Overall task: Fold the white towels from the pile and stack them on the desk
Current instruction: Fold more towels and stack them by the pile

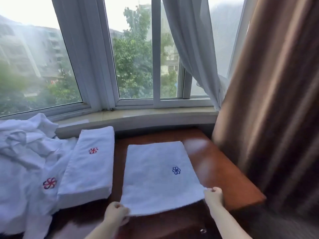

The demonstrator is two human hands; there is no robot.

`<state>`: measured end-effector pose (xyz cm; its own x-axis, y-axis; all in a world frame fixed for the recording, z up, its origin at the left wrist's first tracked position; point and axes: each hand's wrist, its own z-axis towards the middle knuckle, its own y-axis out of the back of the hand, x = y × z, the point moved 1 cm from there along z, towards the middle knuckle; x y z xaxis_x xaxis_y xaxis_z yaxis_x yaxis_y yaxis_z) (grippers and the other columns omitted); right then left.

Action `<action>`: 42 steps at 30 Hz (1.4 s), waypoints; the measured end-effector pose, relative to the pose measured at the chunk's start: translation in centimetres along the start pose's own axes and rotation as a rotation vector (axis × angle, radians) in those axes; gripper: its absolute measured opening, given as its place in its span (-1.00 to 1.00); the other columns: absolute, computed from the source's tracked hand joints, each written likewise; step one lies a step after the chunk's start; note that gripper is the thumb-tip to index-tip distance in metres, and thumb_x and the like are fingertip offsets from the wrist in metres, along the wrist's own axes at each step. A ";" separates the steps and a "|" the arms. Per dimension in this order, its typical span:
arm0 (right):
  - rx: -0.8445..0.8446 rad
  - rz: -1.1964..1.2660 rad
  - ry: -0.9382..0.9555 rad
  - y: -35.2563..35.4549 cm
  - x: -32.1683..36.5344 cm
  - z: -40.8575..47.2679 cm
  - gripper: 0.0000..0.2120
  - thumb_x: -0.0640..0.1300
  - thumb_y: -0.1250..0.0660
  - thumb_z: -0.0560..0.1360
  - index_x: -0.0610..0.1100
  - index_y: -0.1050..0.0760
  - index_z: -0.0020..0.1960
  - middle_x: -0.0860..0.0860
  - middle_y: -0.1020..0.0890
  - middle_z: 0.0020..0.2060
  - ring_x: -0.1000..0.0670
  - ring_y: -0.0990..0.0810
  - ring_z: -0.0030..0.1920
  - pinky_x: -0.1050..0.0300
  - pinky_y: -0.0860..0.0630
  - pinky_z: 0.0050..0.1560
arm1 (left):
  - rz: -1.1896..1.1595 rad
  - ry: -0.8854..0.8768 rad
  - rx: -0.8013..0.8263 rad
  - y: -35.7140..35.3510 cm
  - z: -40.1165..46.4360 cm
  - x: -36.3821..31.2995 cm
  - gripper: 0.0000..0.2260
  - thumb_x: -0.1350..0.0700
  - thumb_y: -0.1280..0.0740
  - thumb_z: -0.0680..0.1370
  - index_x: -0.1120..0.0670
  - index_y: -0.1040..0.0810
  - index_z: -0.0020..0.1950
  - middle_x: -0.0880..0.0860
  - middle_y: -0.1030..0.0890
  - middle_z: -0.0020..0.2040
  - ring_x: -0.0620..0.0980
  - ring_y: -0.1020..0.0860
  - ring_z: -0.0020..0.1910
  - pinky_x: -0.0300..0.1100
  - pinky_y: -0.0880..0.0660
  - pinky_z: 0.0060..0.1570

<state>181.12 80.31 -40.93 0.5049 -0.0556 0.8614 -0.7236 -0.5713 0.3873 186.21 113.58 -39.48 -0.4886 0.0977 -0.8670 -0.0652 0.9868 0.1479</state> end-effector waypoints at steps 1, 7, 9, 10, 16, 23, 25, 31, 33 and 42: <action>0.044 -0.065 -0.054 0.1 -2.4 -0.4 -0.83 -0.31 -0.31 0.42 -0.29 -0.49 0.00 -0.22 -0.57 -0.14 -0.17 -0.52 -0.15 0.00 -0.46 -0.11 | 0.101 0.046 0.028 0.1 -0.3 2.1 -0.77 0.48 -0.35 0.34 0.26 -0.40 -0.12 0.20 -0.45 -0.26 0.07 -0.44 -0.38 -0.22 -0.45 -0.57; 0.059 -0.306 -0.071 1.1 -5.7 -2.5 -0.84 -0.15 -0.25 0.46 -0.16 -0.48 0.02 -0.14 -0.59 -0.07 -0.16 -0.53 -0.11 0.08 -0.46 -0.10 | 0.814 -0.033 0.048 0.9 0.6 4.5 -0.79 0.07 -0.36 0.44 0.09 -0.41 -0.01 0.06 -0.52 -0.02 0.07 -0.58 0.00 -0.21 -0.44 -0.12; 0.025 -0.489 -0.063 1.0 -5.0 -2.7 -0.75 -0.07 -0.22 0.48 -0.09 -0.46 0.13 -0.13 -0.49 0.14 -0.18 -0.43 0.13 0.07 -0.38 0.05 | 0.987 -0.086 0.031 0.9 1.4 3.9 -0.88 0.03 -0.30 0.49 0.03 -0.42 -0.06 0.04 -0.46 0.02 0.06 -0.53 0.08 -0.20 -0.43 0.01; 0.003 -0.562 -0.050 0.8 -4.6 -2.8 -0.72 -0.04 -0.22 0.49 -0.07 -0.46 0.17 -0.11 -0.44 0.19 -0.17 -0.36 0.20 0.06 -0.34 0.11 | 1.035 -0.113 0.023 0.9 1.8 3.6 -0.91 0.03 -0.27 0.49 0.02 -0.44 -0.06 0.05 -0.45 0.05 0.06 -0.52 0.08 -0.20 -0.44 0.05; 0.028 -0.648 0.043 -2.2 -1.6 -1.1 -0.68 -0.03 -0.21 0.53 -0.10 -0.45 0.24 -0.11 -0.41 0.27 -0.15 -0.30 0.29 0.00 -0.24 0.31 | 1.144 -0.259 0.095 -1.0 4.8 0.1 -0.85 0.14 -0.21 0.51 0.05 -0.50 0.05 0.05 -0.47 0.08 0.03 -0.50 0.08 -0.19 -0.44 0.04; 0.163 -0.483 0.058 -7.2 2.9 4.4 -0.59 -0.13 -0.28 0.50 -0.19 -0.44 0.33 -0.20 -0.50 0.24 -0.22 -0.42 0.27 0.06 -0.37 0.23 | 1.103 -0.314 0.183 -4.1 12.1 -6.2 -0.73 0.16 -0.24 0.50 0.13 -0.52 0.19 0.10 -0.52 0.16 0.00 -0.48 -0.01 -0.24 -0.34 -0.15; 0.190 -0.374 0.012 -8.8 4.1 6.1 -0.66 -0.17 -0.27 0.48 -0.21 -0.47 0.25 -0.19 -0.57 0.12 -0.20 -0.50 0.17 0.05 -0.44 0.08 | 1.082 -0.297 0.187 -4.8 14.5 -7.9 -0.68 0.15 -0.25 0.52 0.13 -0.47 0.27 0.12 -0.47 0.23 0.05 -0.51 0.08 -0.22 -0.37 -0.12; 0.171 -0.293 0.017 -13.2 8.3 11.0 -0.90 -0.21 -0.25 0.46 -0.12 -0.34 -0.18 -0.02 -0.39 -0.34 -0.04 -0.31 -0.36 0.15 -0.21 -0.39 | 1.142 -0.256 0.237 -7.0 20.9 -11.7 -0.55 0.14 -0.21 0.55 0.15 -0.31 0.45 0.19 -0.40 0.34 0.16 -0.55 0.12 -0.11 -0.48 0.00; 0.163 -0.288 0.040 -14.7 9.4 12.4 -0.83 -0.22 -0.25 0.45 -0.09 -0.28 -0.24 0.01 -0.33 -0.40 -0.02 -0.25 -0.41 0.15 -0.17 -0.40 | 1.177 -0.254 0.255 -7.7 22.9 -12.8 -0.51 0.15 -0.19 0.57 0.12 -0.23 0.51 0.21 -0.26 0.44 0.16 -0.54 0.15 -0.09 -0.50 0.08; 0.098 -0.297 0.022 -19.2 10.6 17.7 -0.97 -0.19 -0.23 0.52 -0.13 -0.43 -0.11 0.01 -0.48 -0.33 0.01 -0.41 -0.38 0.24 -0.27 -0.47 | 1.187 -0.262 0.213 -7.8 29.4 -14.8 -0.58 0.12 -0.21 0.60 0.13 -0.29 0.46 0.20 -0.19 0.39 0.17 -0.56 -0.04 -0.01 -0.56 0.04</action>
<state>208.74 76.17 -45.05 0.6765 0.1427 0.7225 -0.4965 -0.6363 0.5905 219.53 108.17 -41.76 0.0424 0.9459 -0.3215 0.4544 0.2683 0.8494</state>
